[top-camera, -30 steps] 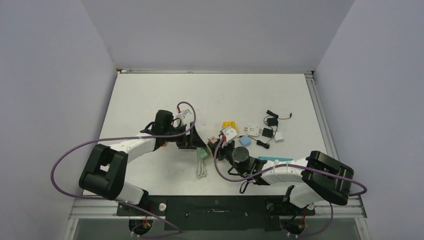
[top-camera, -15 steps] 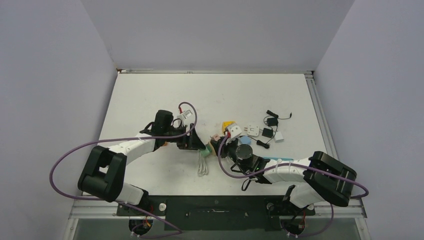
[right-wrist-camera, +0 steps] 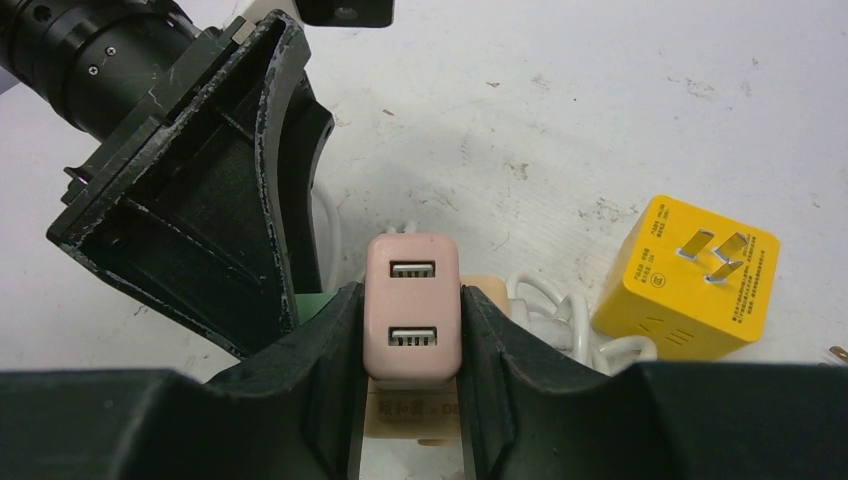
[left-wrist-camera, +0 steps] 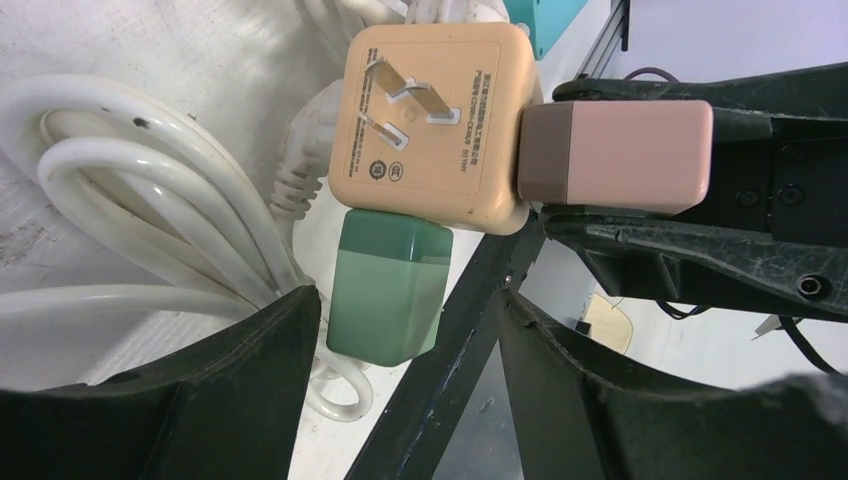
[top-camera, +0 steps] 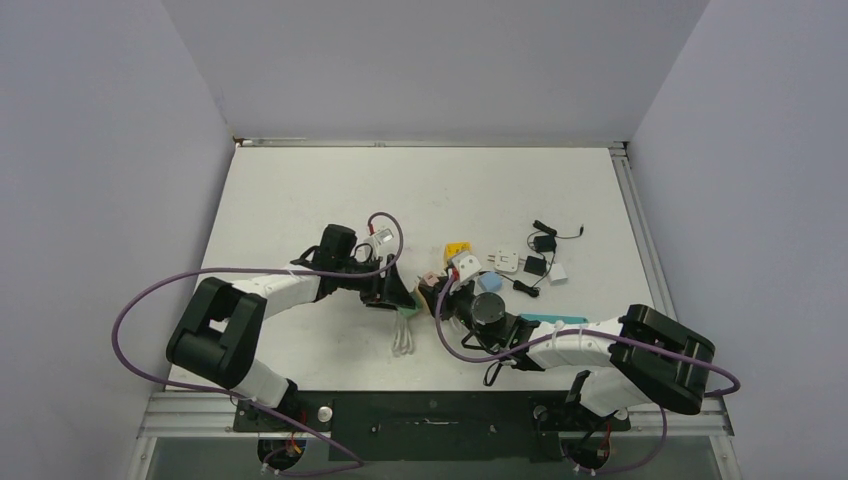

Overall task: Pull the plug off the socket
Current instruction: Remove the plug from the socket.

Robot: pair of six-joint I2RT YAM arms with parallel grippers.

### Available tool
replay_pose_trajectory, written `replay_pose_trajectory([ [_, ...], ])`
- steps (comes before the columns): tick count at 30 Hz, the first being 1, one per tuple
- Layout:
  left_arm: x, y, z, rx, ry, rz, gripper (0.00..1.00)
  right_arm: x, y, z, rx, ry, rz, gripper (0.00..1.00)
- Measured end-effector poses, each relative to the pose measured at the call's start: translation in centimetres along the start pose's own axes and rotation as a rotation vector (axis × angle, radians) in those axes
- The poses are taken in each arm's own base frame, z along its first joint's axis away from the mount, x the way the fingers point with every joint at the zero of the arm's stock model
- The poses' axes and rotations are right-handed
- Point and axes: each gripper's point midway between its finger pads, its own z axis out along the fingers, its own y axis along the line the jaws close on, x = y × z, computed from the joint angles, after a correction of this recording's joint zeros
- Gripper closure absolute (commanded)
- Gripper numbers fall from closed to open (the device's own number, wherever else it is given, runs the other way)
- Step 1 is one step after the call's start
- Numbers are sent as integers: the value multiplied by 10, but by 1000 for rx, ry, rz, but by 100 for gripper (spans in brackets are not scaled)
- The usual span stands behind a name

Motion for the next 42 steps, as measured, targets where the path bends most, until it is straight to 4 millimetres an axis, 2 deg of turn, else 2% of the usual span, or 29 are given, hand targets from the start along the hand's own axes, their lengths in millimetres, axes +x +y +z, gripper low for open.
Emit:
replay_pose_trajectory([
  [3,-1,-2,0,9,-1,-2,50,0,1,0,-4,-1,1,95],
  [7,-2,-2,1,13,-2,-8,57,-1,1,-1,-5,-6,6,95],
  [16,-1,1,3,9,4,-33,90,1,-1,-2,3,-7,15,95],
  [20,-1,2,3,8,4,-34,100,0,-3,-1,0,-8,50,95],
  [32,-3,3,3,-3,0,-30,100,0,-7,0,-55,0,156,95],
  [42,5,6,2,-19,27,-42,100,5,8,-4,10,5,-9,95],
])
